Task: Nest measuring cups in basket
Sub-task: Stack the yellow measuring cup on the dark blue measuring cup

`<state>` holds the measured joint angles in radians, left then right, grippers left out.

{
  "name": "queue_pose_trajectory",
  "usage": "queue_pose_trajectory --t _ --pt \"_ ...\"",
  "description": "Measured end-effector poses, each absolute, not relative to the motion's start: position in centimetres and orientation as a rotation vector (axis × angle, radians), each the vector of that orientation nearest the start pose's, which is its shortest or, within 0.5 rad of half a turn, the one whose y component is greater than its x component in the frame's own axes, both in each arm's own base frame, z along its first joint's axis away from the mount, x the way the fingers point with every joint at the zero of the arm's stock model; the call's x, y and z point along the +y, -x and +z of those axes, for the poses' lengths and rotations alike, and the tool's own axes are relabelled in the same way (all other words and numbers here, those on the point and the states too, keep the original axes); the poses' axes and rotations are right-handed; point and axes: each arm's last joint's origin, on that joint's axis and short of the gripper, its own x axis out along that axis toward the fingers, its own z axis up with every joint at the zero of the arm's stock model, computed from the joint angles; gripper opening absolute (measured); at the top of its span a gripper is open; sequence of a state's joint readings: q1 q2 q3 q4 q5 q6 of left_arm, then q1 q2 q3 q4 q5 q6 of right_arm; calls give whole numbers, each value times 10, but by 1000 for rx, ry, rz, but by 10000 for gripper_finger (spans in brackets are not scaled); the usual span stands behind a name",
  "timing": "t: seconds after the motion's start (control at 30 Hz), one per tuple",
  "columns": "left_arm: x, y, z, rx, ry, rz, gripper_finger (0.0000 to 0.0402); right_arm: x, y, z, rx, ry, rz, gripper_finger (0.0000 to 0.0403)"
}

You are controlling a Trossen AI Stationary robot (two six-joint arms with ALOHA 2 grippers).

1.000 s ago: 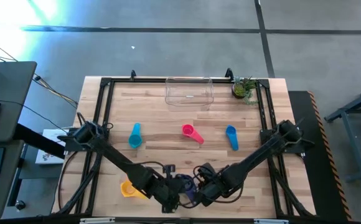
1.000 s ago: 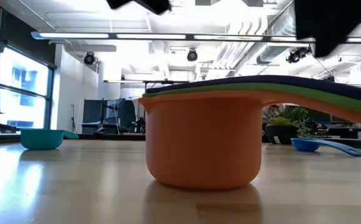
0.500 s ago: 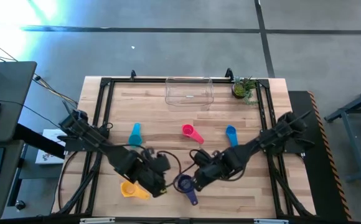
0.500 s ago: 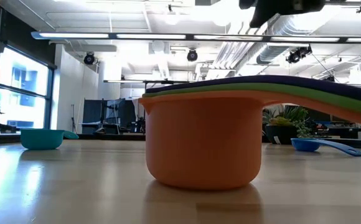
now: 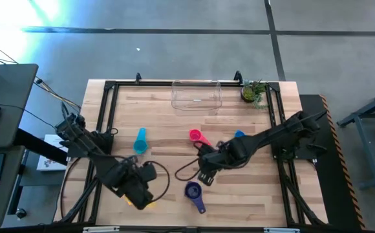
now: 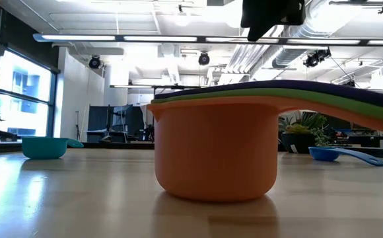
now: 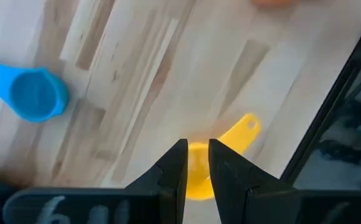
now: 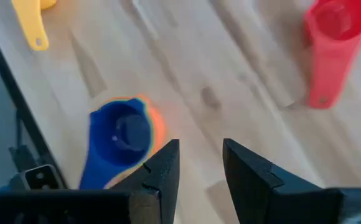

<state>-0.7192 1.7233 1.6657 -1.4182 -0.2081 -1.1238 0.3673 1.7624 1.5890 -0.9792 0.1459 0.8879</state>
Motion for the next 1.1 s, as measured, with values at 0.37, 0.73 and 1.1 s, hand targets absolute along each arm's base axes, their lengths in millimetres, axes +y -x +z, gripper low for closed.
queue_pose_trajectory --t 0.37,0.73,1.1 --pt "-220 -213 314 1374 135 359 56 89 -306 340 1039 -443 -267 114" --pt "-216 -203 276 1468 71 320 56 70 -276 369 981 -456 -273 114" --pt "-199 -186 266 1429 -4 86 55 67 -276 369 972 -573 -349 114"
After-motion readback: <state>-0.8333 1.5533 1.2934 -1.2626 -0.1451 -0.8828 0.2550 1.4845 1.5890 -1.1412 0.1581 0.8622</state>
